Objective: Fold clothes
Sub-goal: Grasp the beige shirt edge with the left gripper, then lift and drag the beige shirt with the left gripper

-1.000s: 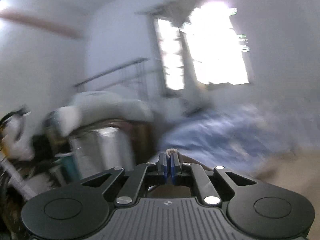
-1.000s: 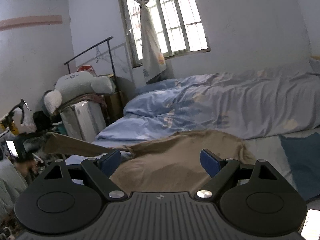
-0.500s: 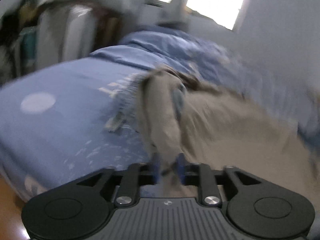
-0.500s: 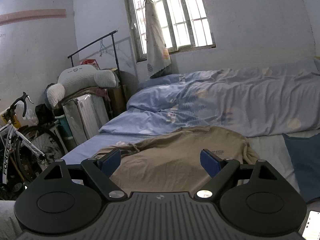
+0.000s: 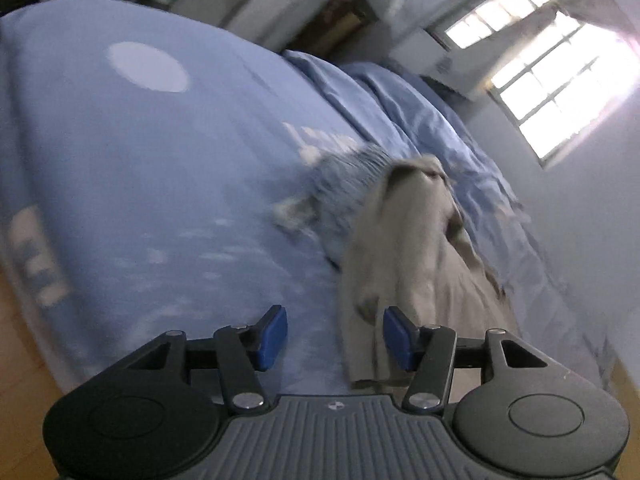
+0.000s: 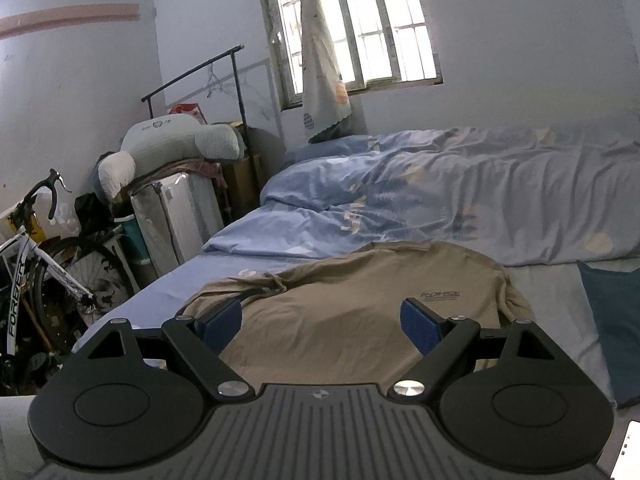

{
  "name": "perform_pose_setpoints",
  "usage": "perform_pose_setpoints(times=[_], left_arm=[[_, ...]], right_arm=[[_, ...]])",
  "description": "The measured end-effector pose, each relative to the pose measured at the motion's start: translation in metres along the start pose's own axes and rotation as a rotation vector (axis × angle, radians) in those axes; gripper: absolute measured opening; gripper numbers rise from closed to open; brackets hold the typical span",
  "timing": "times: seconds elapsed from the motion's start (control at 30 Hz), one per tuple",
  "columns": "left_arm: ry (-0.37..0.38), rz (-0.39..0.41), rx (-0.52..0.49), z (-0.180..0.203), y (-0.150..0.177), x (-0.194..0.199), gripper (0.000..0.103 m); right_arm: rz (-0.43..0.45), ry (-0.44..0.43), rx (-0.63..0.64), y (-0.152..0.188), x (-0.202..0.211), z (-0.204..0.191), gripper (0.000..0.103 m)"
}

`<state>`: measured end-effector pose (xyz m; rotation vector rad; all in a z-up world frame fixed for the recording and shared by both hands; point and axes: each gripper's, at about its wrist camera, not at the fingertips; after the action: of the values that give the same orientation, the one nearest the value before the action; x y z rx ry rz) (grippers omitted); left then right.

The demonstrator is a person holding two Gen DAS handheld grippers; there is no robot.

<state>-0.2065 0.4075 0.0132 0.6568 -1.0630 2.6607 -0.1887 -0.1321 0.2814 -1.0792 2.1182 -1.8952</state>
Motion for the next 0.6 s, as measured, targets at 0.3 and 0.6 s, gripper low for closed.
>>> perform_pose_setpoints(times=[0.3,0.6], left_arm=[[-0.058,-0.029,-0.132,0.044,0.002,-0.050,0.052],[0.085,0.022,0.146,-0.003,0.023,-0.007,0.052]], right_arm=[[-0.009,-0.011,0.037,-0.002,-0.008,-0.014,0.088],[-0.011,-0.004,0.041,0.002,-0.011,-0.015,0.088]])
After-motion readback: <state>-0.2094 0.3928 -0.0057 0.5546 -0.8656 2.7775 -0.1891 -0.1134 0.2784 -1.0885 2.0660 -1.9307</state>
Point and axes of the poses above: each gripper's, at about its wrist camera, not at the fingertips, and x roughly against the way its jaws point, z to its right, y to its underside, and after that the axes turned 3 degrees about -x, right-handed
